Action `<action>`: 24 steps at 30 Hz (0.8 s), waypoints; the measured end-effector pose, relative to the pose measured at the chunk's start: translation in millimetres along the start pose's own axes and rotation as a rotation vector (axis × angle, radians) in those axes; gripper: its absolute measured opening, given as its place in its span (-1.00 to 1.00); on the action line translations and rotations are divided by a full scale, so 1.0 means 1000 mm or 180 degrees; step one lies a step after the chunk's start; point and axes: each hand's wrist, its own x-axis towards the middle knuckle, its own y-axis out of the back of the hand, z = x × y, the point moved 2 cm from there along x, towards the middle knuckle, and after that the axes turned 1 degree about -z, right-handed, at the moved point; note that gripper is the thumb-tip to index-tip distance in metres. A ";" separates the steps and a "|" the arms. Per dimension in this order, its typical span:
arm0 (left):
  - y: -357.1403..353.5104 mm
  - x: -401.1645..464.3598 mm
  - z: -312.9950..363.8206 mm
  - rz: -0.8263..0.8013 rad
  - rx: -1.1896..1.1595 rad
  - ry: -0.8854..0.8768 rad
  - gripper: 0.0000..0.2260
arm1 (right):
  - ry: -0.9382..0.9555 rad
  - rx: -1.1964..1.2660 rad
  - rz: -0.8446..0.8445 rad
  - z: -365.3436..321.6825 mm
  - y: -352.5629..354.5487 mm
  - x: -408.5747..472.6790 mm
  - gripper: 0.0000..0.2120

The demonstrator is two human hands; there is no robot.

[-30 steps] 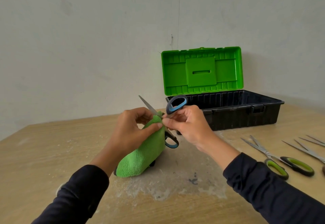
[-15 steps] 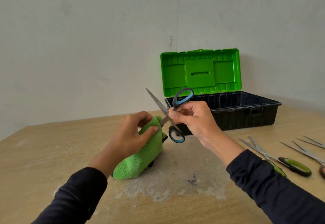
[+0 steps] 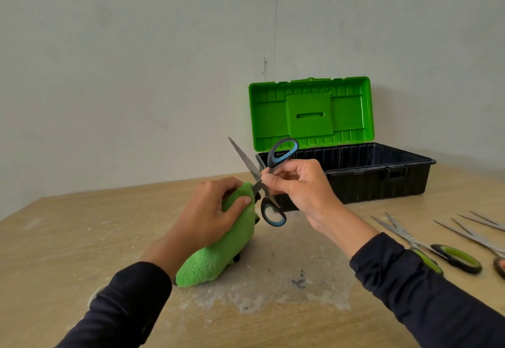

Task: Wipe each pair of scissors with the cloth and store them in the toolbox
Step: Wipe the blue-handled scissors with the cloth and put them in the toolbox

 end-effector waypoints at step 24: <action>0.007 0.001 -0.012 0.0466 -0.0934 0.0519 -0.90 | 0.0486 -0.2921 -0.0978 -0.014 0.018 0.007 -0.84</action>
